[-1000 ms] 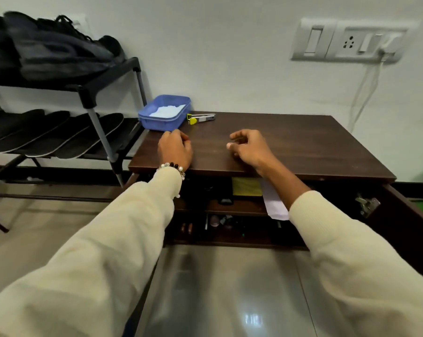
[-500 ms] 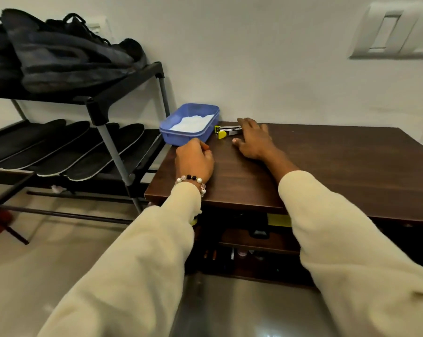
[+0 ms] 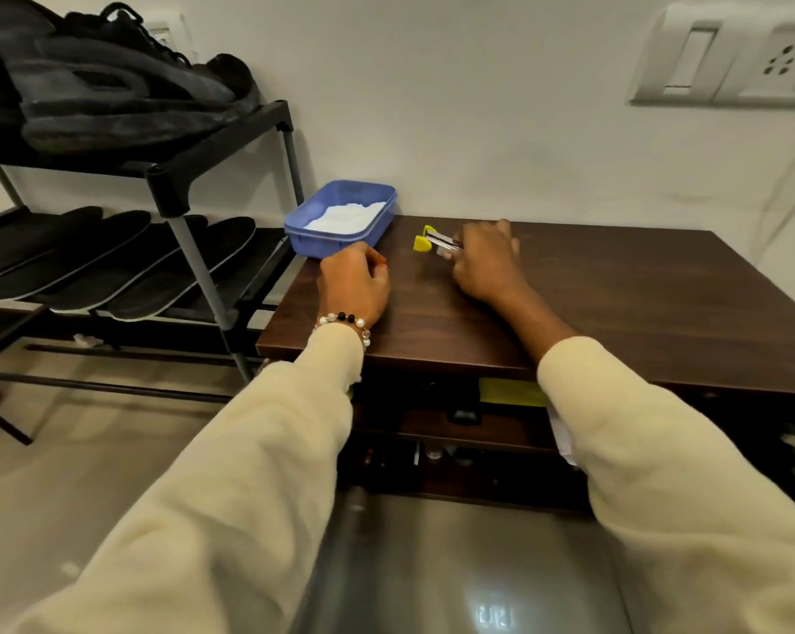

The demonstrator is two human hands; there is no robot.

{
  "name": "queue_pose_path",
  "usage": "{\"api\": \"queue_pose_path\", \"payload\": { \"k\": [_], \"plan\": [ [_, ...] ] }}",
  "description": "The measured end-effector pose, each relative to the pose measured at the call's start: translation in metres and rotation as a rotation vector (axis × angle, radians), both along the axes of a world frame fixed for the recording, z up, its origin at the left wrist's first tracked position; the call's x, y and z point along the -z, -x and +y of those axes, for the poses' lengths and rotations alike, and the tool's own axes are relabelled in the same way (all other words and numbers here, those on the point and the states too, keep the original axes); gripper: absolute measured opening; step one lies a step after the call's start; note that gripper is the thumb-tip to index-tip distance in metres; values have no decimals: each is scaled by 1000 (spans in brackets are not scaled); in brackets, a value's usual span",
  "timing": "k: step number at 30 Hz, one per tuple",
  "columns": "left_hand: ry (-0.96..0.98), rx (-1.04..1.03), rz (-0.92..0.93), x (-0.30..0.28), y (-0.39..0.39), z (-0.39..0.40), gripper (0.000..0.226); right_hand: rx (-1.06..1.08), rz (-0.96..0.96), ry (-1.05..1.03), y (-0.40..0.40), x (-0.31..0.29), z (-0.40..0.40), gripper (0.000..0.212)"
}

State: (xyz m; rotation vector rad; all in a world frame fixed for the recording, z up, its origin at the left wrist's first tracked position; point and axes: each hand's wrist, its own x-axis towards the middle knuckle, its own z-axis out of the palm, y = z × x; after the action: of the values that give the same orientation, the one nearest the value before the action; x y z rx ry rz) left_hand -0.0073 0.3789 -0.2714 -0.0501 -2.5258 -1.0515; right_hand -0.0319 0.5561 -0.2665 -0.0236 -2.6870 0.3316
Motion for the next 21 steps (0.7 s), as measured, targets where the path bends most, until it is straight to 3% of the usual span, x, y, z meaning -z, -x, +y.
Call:
{"api": "queue_pose_path", "payload": {
  "k": [3,7,13,17,21],
  "plan": [
    [-10,121,136,-1,-16,6,12,-84,85,413,-45,-2,16,21],
    [-177,183,337,6,-57,24,10,-180,-4,962,-112,-3,36,12],
    [-193,435,545,51,-139,72,5,-331,-103,1280,-217,7,85,40],
    [-77,624,411,102,-169,96,3,-302,-248,1394,-274,50,115,53],
    [-20,644,141,163,-185,111,6,-46,-464,1397,-301,106,140,47]
  ]
}}
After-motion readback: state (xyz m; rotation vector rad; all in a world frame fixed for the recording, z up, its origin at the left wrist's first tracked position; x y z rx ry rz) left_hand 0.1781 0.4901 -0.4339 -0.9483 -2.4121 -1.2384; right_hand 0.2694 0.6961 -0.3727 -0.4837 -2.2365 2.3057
